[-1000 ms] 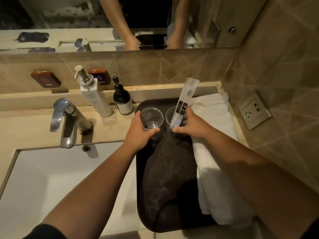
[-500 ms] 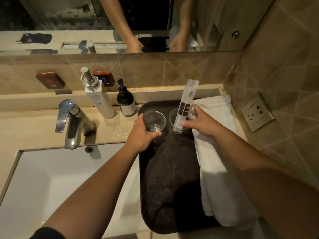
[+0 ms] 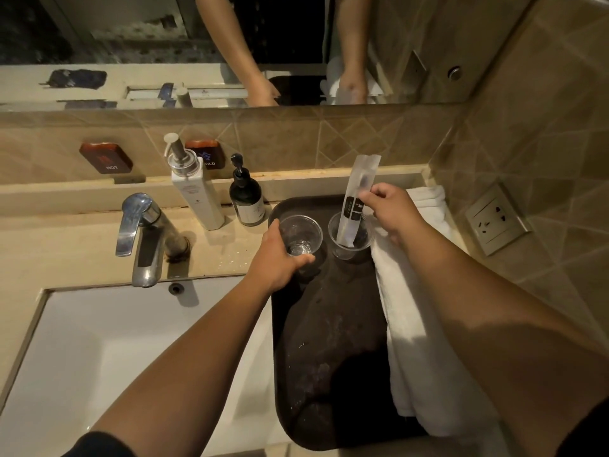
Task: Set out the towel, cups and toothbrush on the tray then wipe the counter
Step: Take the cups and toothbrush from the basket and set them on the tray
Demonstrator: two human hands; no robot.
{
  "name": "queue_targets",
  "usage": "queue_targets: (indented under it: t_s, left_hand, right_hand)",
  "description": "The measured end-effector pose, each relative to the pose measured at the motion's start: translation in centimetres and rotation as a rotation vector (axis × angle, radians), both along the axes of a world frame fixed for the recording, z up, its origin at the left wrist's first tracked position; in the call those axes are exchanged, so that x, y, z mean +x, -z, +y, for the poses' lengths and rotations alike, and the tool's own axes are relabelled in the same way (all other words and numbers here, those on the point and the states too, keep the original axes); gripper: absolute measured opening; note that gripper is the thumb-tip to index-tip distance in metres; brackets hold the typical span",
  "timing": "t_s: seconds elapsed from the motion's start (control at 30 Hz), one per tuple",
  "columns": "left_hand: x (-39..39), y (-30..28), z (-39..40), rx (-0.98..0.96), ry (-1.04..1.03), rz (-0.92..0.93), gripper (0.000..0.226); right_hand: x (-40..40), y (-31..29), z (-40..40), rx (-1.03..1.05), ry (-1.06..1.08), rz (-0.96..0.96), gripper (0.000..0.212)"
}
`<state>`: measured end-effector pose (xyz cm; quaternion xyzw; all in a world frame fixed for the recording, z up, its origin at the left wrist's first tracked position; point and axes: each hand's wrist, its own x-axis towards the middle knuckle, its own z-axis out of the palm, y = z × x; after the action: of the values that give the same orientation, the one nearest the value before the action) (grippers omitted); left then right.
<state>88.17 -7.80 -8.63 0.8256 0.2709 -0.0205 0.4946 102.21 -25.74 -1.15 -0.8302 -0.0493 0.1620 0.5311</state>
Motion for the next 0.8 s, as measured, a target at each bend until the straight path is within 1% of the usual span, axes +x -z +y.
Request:
queue_targets:
  t_s: [0.13, 0.2, 0.3, 0.37, 0.4, 0.47, 0.57, 0.63, 0.7, 0.8]
  left_hand:
    - [-0.4, -0.1, 0.4, -0.059, 0.016, -0.008, 0.123]
    - [-0.9, -0.4, 0.7, -0.073, 0.039, -0.014, 0.121]
    - [-2.3, -1.6, 0.2, 0.009, 0.032, -0.077, 0.099]
    - [-3.6, -3.1, -1.2, 0.071, -0.017, -0.192, 0.074]
    - [-4.3, -3.9, -2.1, 0.057, -0.031, -0.241, 0.064]
    - [-5.8, -5.3, -4.0, -0.031, -0.010, -0.272, 0.051]
    - [-8.2, -6.0, -6.2, -0.127, 0.075, -0.241, 0.028]
    - [-9.8, -5.4, -7.2, -0.155, 0.105, -0.205, 0.018]
    - [-11.1, -3.9, -7.9, -0.149, 0.103, -0.144, 0.013]
    - [-12.3, -1.3, -8.7, -0.104, 0.090, -0.042, 0.012]
  right_hand:
    - [-1.2, -2.6, -0.8, 0.100, -0.060, -0.005, 0.020]
    - [-2.0, -4.2, -1.3, 0.171, -0.089, -0.006, 0.018]
    - [-3.5, -6.2, -1.9, 0.262, -0.131, 0.005, 0.020]
    - [-5.0, -6.8, -2.1, 0.248, -0.165, 0.027, 0.022]
    - [-5.9, -6.8, -2.3, 0.238, -0.183, 0.047, 0.023]
    - [-7.9, -6.2, -2.4, 0.227, -0.219, 0.100, 0.023]
    - [-10.8, -4.1, -2.6, 0.188, -0.241, 0.208, 0.020]
    - [-12.3, -2.1, -2.9, 0.164, -0.221, 0.289, 0.018]
    - [-13.6, 0.1, -3.2, 0.149, -0.195, 0.375, 0.020]
    - [-15.1, 3.5, -3.4, 0.091, -0.152, 0.457, 0.027]
